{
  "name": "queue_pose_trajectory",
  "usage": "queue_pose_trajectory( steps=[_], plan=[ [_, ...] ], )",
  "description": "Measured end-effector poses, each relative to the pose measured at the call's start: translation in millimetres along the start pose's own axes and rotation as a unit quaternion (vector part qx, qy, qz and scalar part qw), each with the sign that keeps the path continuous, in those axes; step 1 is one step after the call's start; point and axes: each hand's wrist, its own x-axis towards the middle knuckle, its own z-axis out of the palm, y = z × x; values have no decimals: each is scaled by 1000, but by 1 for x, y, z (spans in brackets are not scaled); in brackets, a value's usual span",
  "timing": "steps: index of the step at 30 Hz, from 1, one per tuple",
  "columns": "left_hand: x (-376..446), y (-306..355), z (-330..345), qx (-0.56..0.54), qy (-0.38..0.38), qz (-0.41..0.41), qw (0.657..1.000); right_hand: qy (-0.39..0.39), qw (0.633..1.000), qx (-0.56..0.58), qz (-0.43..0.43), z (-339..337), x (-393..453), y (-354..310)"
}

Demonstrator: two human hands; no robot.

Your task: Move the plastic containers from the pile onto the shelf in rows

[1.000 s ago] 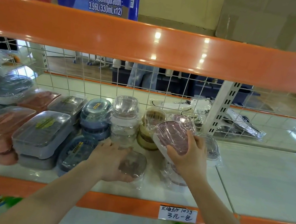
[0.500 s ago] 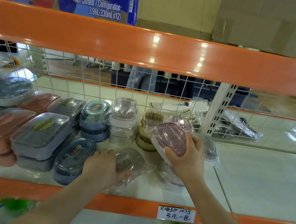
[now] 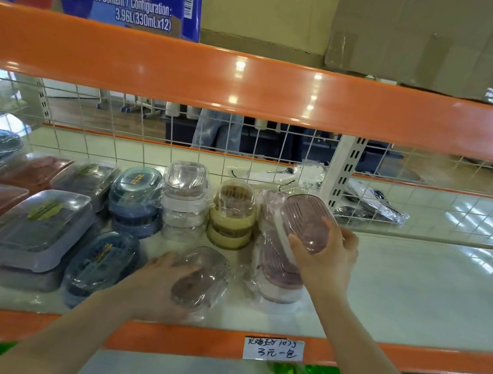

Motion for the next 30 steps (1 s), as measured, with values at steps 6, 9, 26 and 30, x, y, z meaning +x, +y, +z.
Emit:
queue_pose_trajectory(
  steps=[6, 9, 26, 30],
  plan=[
    [2, 23, -2, 113, 83, -88, 986, 5, 999, -33, 40, -7, -4, 9],
    [3, 30, -4, 160, 99, -110, 976, 4, 998, -40, 44, -7, -8, 11],
    [35, 9, -30, 80, 59, -64, 993, -17, 1000, -24, -7, 23, 24, -8],
    [38, 9, -33, 117, 97, -61, 987, -9, 999, -40, -1, 36, 38, -8]
  ],
)
